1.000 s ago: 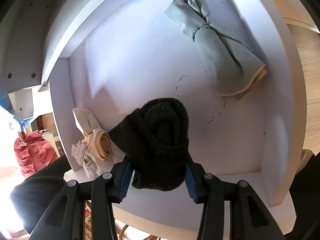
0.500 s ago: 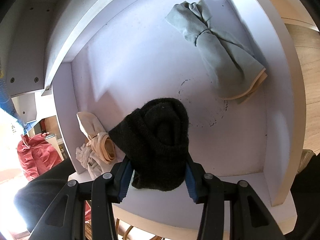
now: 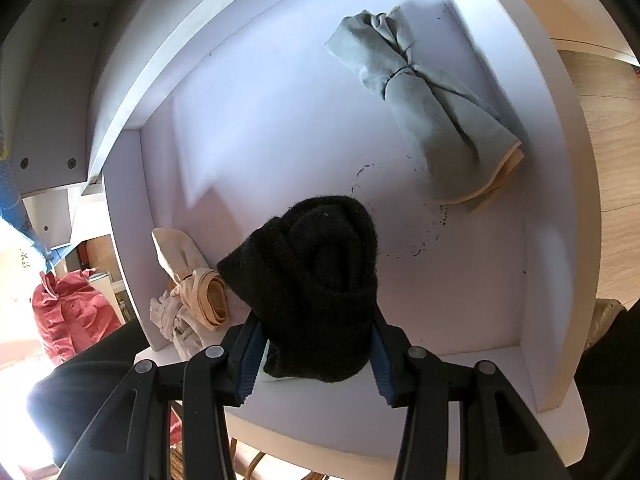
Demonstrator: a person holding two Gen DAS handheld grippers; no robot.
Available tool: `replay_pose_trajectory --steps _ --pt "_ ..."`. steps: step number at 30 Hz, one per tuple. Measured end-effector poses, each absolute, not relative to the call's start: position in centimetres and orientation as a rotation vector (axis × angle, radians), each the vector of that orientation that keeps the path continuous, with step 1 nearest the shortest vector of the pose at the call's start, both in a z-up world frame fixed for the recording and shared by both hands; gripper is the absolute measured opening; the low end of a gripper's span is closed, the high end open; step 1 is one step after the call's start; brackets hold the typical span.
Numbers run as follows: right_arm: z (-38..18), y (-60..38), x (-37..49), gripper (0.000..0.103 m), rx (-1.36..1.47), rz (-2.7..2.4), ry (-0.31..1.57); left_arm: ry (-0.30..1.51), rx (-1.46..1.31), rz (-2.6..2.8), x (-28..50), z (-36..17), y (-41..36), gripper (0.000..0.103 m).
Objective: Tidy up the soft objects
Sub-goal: 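Open the left gripper to drop the pale green knit into the box, then move the left gripper back to the shelf while the right gripper lifts the black sock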
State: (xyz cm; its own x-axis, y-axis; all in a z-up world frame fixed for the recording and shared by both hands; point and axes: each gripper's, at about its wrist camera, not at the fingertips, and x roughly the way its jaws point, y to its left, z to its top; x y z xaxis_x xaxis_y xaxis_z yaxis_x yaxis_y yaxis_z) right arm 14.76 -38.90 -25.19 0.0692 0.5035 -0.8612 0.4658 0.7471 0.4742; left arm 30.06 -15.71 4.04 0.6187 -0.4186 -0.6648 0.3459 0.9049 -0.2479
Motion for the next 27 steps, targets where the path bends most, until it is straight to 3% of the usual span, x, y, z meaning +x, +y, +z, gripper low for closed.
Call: replay_pose_trajectory --steps 8,17,27 --pt "-25.0 -38.8 14.4 0.047 0.799 0.017 1.559 0.785 -0.035 -0.462 21.4 -0.1 -12.1 0.099" --pt "-23.5 -39.8 13.5 0.047 0.778 -0.025 1.518 1.062 -0.038 -0.402 19.2 -9.7 -11.7 0.099" --pt "-23.0 -40.5 12.6 0.047 0.79 -0.062 1.491 1.261 -0.013 -0.318 20.1 -16.5 -11.5 0.099"
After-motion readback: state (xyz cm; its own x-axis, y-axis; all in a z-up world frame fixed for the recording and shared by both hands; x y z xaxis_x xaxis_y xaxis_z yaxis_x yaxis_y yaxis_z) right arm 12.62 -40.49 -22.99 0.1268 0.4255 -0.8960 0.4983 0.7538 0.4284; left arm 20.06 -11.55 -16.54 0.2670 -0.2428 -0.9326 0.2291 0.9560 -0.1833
